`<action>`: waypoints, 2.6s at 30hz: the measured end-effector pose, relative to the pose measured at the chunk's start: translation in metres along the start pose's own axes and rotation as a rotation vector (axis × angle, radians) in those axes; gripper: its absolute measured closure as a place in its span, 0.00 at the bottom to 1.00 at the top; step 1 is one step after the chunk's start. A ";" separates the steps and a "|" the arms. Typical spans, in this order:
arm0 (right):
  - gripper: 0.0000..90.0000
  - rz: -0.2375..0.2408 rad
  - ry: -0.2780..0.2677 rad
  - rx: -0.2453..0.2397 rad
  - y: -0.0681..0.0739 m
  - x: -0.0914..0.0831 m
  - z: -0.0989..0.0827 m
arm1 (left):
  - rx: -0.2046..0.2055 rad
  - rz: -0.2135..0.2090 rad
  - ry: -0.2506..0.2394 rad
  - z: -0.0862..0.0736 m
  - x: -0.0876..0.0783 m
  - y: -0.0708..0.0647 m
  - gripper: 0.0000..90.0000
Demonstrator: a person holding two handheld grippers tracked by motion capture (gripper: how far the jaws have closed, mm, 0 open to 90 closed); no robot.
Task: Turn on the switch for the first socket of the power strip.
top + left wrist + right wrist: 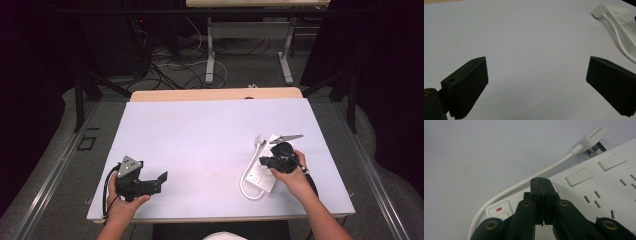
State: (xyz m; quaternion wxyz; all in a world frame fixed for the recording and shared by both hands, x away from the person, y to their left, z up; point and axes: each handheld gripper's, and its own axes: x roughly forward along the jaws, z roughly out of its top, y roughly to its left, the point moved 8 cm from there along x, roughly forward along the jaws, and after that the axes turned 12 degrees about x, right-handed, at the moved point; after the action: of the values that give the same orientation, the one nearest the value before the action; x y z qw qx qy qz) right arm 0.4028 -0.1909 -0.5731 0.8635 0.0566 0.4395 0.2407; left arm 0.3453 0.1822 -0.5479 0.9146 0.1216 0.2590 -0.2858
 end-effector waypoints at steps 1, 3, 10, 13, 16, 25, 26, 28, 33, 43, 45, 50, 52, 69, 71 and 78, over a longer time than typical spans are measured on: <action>1.00 0.002 0.003 -0.002 0.000 0.001 0.000 | 0.000 0.000 0.000 0.000 0.000 0.000 0.04; 1.00 0.003 0.003 -0.008 0.001 0.002 -0.001 | -0.001 0.000 0.001 0.000 0.000 0.000 0.04; 1.00 0.000 0.016 -0.013 0.001 0.006 -0.003 | -0.004 -0.001 0.002 0.000 0.000 0.000 0.04; 1.00 -0.006 0.024 -0.018 0.001 0.008 -0.004 | -0.005 -0.001 0.002 0.000 0.000 0.000 0.04; 1.00 -0.009 0.027 -0.018 0.001 0.010 -0.005 | 0.003 0.001 0.005 -0.001 0.000 0.000 0.04; 1.00 -0.018 0.027 -0.032 0.002 0.012 -0.006 | -0.007 -0.003 0.007 -0.001 0.001 0.000 0.05; 1.00 -0.017 0.028 -0.032 0.002 0.012 -0.006 | -0.006 -0.002 0.006 -0.001 0.001 0.000 0.05; 1.00 -0.017 0.027 -0.034 0.002 0.012 -0.006 | -0.005 -0.003 0.007 -0.001 0.001 -0.001 0.05; 1.00 -0.019 0.024 -0.044 0.002 0.013 -0.006 | -0.002 -0.004 0.008 -0.001 0.001 -0.001 0.05; 1.00 -0.034 0.035 -0.068 0.003 0.015 -0.009 | 0.003 -0.005 0.011 -0.001 0.002 -0.001 0.05; 1.00 -0.035 0.028 -0.069 0.004 0.015 -0.008 | 0.011 -0.002 0.013 -0.001 0.002 0.000 0.05; 1.00 -0.027 0.022 -0.063 0.003 0.015 -0.008 | 0.009 -0.003 0.012 -0.001 0.003 0.000 0.05; 1.00 -0.021 0.016 -0.059 0.002 0.015 -0.008 | 0.006 -0.007 0.011 -0.001 0.003 -0.001 0.05; 1.00 -0.003 0.020 -0.030 0.003 0.014 -0.010 | -0.004 -0.012 0.017 -0.002 0.004 -0.002 0.06; 1.00 -0.006 0.023 -0.032 0.005 0.014 -0.011 | 0.005 -0.011 0.017 -0.001 0.004 -0.001 0.06; 0.97 0.004 0.006 -0.036 0.006 0.012 -0.009 | 0.003 -0.008 0.015 -0.002 0.005 -0.001 0.06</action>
State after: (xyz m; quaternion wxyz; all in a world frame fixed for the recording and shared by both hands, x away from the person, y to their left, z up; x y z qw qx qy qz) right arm 0.3997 -0.1812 -0.5850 0.8626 0.0411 0.4377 0.2503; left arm 0.3477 0.1792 -0.5523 0.9113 0.1242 0.2659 -0.2889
